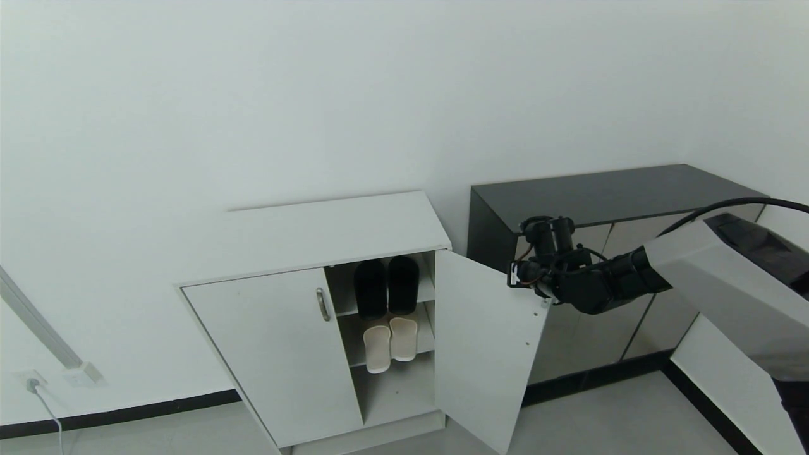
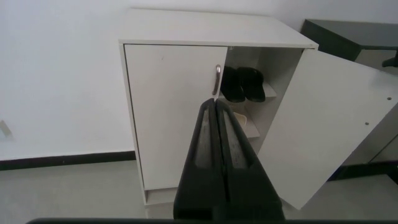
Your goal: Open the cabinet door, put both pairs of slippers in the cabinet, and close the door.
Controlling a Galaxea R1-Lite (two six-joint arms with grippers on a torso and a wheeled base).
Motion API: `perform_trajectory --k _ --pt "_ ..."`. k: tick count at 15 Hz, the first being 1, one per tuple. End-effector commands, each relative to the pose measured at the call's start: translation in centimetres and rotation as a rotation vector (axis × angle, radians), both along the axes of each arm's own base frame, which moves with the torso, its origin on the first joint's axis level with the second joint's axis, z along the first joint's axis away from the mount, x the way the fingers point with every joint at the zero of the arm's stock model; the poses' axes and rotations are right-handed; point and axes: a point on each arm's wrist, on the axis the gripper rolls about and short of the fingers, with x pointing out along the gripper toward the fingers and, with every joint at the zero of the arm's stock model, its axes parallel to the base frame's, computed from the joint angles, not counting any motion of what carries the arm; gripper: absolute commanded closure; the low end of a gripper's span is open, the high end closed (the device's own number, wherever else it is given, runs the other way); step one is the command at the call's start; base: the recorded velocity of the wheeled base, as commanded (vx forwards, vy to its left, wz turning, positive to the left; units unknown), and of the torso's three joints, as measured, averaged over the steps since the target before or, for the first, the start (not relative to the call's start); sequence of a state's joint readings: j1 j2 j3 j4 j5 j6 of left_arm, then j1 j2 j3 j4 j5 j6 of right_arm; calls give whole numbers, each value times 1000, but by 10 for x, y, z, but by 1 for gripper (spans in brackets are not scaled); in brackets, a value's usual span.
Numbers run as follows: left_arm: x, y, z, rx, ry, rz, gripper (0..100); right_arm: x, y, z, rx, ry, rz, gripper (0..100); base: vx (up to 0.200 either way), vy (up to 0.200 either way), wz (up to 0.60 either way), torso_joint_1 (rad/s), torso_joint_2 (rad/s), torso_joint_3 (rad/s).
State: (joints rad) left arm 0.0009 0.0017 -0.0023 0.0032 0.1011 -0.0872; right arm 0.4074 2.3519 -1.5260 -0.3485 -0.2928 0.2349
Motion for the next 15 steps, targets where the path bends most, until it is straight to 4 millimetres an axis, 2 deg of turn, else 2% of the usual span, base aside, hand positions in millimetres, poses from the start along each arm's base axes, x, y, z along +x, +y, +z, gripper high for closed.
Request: perform_trajectory --k 1,6,10,12,15 --pt "0 0 0 0 0 1 100 1 1 -5 -4 8 -1 100 0 0 0 0 0 0" --pt "0 0 0 0 -1 1 100 -1 4 -6 -6 12 5 100 0 0 0 0 0 0" --pt "0 0 0 0 -1 1 100 -16 18 -4 8 24 24 100 0 0 0 0 0 0" --pt "0 0 0 0 0 1 100 -29 27 0 13 22 52 100 0 0 0 0 0 0" --pt "0 0 0 0 -1 1 100 -65 54 8 15 17 144 100 0 0 0 0 0 0"
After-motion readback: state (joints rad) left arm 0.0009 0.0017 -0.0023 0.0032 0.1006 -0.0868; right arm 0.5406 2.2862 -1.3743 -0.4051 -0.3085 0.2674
